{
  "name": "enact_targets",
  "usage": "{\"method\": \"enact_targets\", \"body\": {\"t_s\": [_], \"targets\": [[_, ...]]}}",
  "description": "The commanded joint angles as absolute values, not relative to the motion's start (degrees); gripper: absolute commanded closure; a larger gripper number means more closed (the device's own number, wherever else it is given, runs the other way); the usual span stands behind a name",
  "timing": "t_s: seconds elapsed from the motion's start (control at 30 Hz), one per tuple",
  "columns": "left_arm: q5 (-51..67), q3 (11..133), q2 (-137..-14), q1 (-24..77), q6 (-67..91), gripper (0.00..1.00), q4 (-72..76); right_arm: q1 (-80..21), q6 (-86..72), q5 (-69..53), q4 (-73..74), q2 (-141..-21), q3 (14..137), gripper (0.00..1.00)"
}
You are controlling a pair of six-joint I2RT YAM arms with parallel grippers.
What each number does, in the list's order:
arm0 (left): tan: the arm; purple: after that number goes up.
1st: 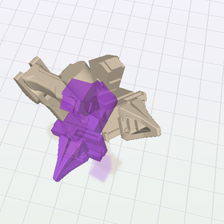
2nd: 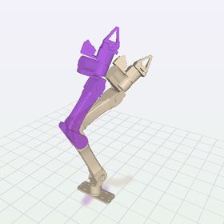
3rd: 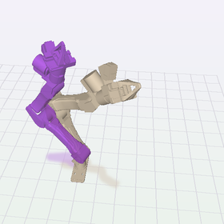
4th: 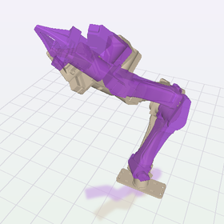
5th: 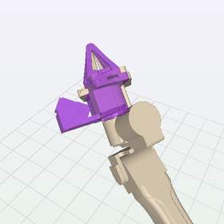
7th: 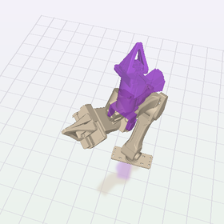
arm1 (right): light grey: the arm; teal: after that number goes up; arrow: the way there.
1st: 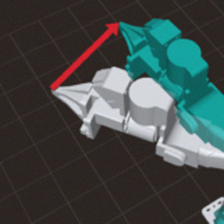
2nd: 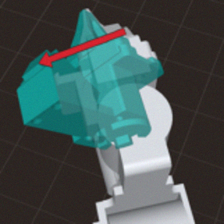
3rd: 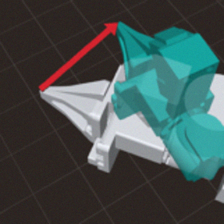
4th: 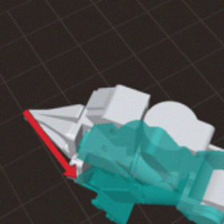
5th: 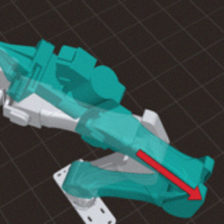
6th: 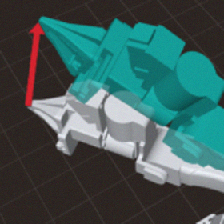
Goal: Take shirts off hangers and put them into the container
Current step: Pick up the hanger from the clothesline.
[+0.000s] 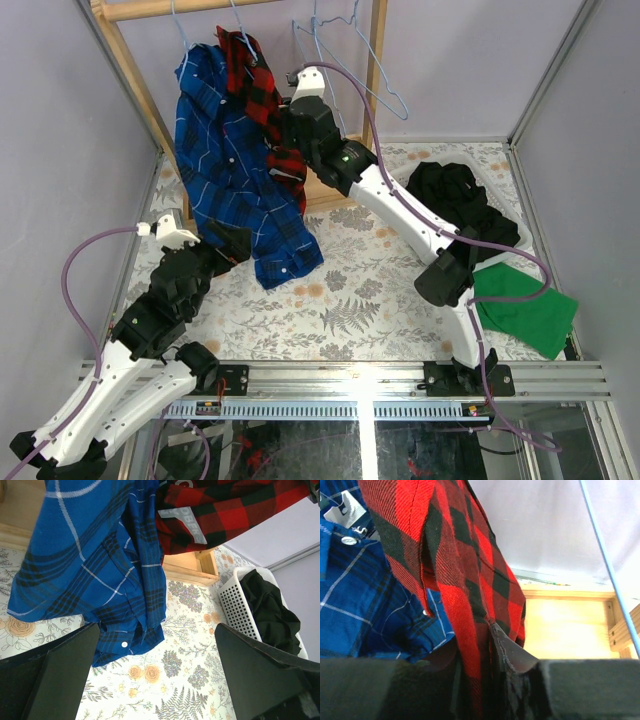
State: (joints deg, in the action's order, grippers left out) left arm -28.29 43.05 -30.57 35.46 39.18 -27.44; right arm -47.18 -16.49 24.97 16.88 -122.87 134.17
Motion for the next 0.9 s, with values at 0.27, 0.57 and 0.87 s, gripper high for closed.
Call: {"method": "enact_targets", "body": {"t_s": [0.27, 0.57, 0.87], "targets": [[-26.8, 43.5, -30.3, 35.1, 38.8, 0.00, -27.1, -46.9, -12.6, 21.7, 11.7, -120.7, 135.0, 0.86], [-26.3, 43.2, -30.6, 35.1, 39.0, 0.00, -26.6, -46.9, -9.8, 22.9, -2.5, -117.3, 129.3, 1.00], [-26.3, 42.8, -30.6, 35.1, 39.2, 0.00, -26.5, -47.0, -7.8, 25.4, -6.4, -114.0, 127.0, 1.00]]}}
